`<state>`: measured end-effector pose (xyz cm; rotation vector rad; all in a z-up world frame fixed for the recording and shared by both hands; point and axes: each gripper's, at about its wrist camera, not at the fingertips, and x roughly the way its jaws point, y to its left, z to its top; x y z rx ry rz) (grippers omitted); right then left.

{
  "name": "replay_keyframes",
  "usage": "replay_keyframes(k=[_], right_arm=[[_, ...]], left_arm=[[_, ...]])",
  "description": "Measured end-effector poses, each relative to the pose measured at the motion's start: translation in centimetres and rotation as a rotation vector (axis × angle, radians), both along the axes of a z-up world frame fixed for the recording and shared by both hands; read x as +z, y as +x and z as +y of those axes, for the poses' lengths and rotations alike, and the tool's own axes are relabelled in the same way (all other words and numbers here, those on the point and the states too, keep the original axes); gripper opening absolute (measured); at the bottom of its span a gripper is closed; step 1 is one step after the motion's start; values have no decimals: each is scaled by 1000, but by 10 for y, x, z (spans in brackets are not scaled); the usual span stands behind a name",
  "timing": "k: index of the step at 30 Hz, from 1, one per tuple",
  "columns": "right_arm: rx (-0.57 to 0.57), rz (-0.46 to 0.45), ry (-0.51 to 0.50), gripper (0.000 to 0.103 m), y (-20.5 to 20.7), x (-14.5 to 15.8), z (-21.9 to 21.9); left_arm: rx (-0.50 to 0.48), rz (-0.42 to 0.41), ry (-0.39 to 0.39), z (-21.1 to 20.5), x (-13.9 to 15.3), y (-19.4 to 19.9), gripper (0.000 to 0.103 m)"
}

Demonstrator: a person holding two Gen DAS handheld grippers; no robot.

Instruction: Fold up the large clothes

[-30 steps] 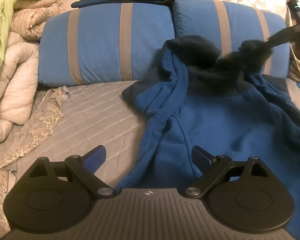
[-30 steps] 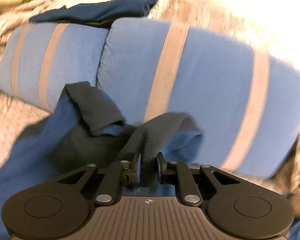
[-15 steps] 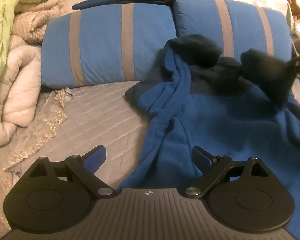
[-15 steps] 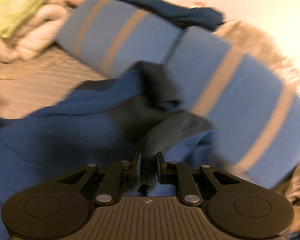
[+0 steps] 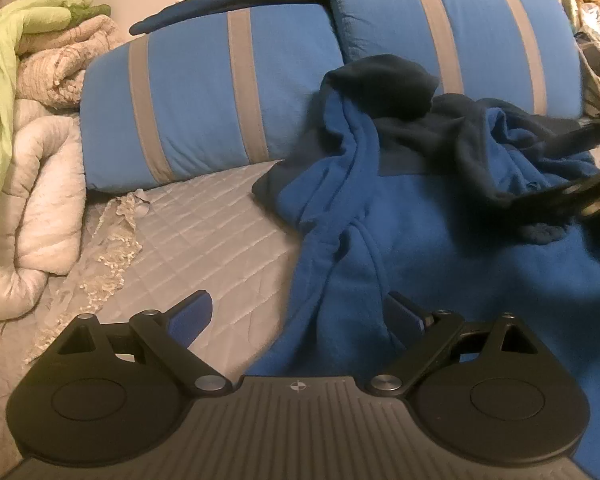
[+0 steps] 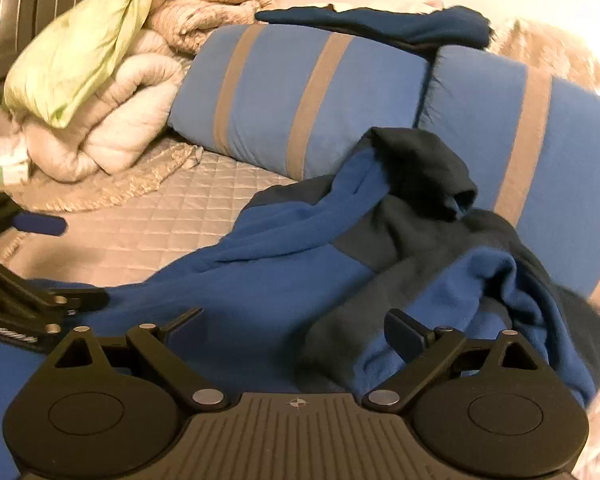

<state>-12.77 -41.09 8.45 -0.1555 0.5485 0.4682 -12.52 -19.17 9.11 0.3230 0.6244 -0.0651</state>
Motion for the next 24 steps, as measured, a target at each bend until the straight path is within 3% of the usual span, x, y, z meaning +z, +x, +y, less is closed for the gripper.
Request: replay_keyframes(k=[3, 8, 13, 24], right_arm=[[-71, 48, 77, 95, -1, 5, -30], [-279, 225, 304, 95, 9, 0, -89], [-356, 269, 309, 89, 16, -9, -116], [-433, 397, 485, 67, 43, -25, -153]], left_arm=[[-3, -2, 32, -4, -1, 0, 94], [1, -3, 62, -8, -2, 0, 94], [9, -2, 37, -4, -2, 0, 94], [40, -22, 45, -3, 0, -2, 94]])
